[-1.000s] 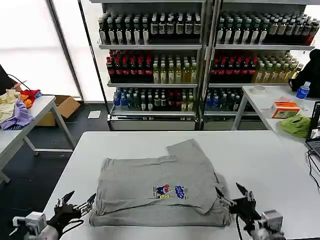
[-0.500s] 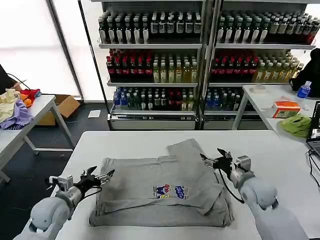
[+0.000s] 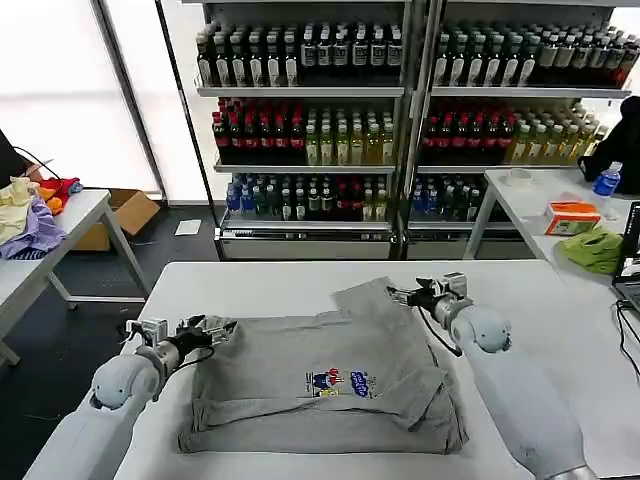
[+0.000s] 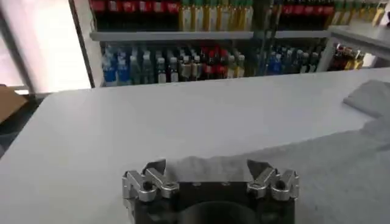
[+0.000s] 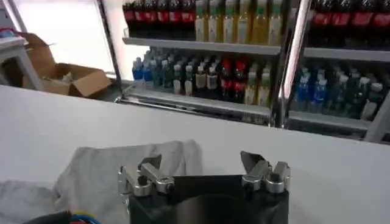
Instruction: Fold and organize the clothes.
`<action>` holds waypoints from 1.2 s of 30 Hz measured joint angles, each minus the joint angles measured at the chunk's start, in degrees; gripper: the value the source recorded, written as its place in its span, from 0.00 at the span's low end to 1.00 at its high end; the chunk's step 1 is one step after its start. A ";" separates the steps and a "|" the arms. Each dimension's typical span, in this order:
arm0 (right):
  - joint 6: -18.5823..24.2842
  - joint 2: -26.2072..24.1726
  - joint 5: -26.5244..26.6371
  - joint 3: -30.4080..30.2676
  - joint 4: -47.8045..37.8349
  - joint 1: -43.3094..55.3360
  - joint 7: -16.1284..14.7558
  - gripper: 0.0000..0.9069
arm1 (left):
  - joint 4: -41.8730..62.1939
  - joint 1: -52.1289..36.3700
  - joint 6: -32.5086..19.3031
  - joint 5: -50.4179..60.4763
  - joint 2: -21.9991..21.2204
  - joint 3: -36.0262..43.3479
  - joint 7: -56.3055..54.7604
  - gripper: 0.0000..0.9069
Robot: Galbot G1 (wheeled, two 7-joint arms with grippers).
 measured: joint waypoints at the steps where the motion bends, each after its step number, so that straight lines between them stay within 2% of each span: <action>1: 0.06 0.31 -0.04 -0.24 -0.58 0.30 -0.04 0.70 | 0.20 -0.14 -0.10 0.17 0.02 0.22 0.10 0.91; 2: 0.10 0.66 -0.05 -0.52 -1.19 0.60 -0.03 0.02 | 0.38 -0.24 -0.15 0.31 0.04 0.41 0.20 0.56; 3: 0.10 0.96 -0.03 -0.77 -1.67 0.83 -0.01 0.02 | 0.60 -0.35 -0.20 0.44 0.09 0.58 0.27 0.41; 4: 0.09 1.21 -0.03 -0.99 -2.06 1.01 0.02 0.00 | 0.78 -0.42 -0.24 0.60 0.17 0.67 0.30 0.21; 6: 0.16 1.63 -0.08 -1.44 -2.71 1.28 -0.07 0.00 | 1.00 -0.47 -0.28 0.86 0.41 0.76 0.34 0.10; 8: 0.20 2.12 -0.06 -1.52 -3.14 1.39 -0.06 0.00 | 1.05 -0.37 -0.28 0.96 0.78 0.71 0.52 0.04; 11: 0.30 2.75 0.05 -1.68 -3.74 1.48 0.07 0.00 | 0.83 0.10 -0.30 1.22 1.16 0.69 0.90 0.01; 26: 0.28 3.38 1.63 -1.43 -3.50 1.08 1.62 0.00 | -0.55 3.05 -0.46 2.01 1.89 -0.19 2.95 0.02; 36: -0.16 2.69 5.92 0.41 0.40 -0.99 3.85 0.00 | -1.39 2.17 -0.73 1.01 2.17 -0.31 2.07 0.02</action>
